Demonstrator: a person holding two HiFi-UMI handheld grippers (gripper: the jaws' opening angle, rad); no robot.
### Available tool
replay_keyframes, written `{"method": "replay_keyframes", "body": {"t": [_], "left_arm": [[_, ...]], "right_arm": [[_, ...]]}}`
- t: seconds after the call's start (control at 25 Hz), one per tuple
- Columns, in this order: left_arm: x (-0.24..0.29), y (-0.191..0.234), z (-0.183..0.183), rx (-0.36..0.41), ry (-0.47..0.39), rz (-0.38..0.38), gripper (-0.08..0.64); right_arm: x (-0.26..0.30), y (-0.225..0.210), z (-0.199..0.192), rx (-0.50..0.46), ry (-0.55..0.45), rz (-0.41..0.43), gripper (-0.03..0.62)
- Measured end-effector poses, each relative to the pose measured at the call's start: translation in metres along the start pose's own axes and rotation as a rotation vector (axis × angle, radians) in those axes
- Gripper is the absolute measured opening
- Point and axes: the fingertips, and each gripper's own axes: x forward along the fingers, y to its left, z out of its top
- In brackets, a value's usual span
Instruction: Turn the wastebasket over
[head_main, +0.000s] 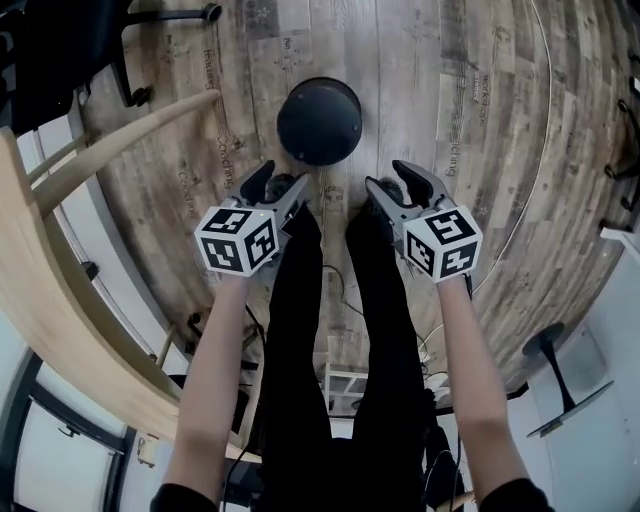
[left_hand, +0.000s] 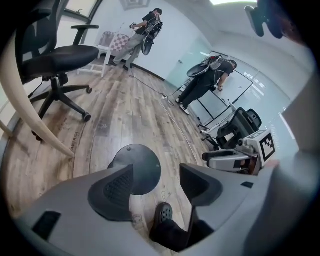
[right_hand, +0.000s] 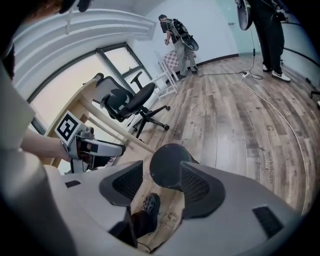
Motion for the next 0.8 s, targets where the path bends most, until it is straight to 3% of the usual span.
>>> {"method": "replay_keyframes", "body": {"t": [0.48,0.8], "left_arm": [[0.062,0.076,-0.017,-0.029,0.095,-0.017,0.337],[0.091,0.1,-0.02,-0.038,0.139,-0.063,0.35]], "right_arm": [[0.083,-0.049,-0.024,-0.011,0.096,-0.015,0.278],[0.126,-0.064,-0.029,-0.031,0.127,-0.026,0.299]]}}
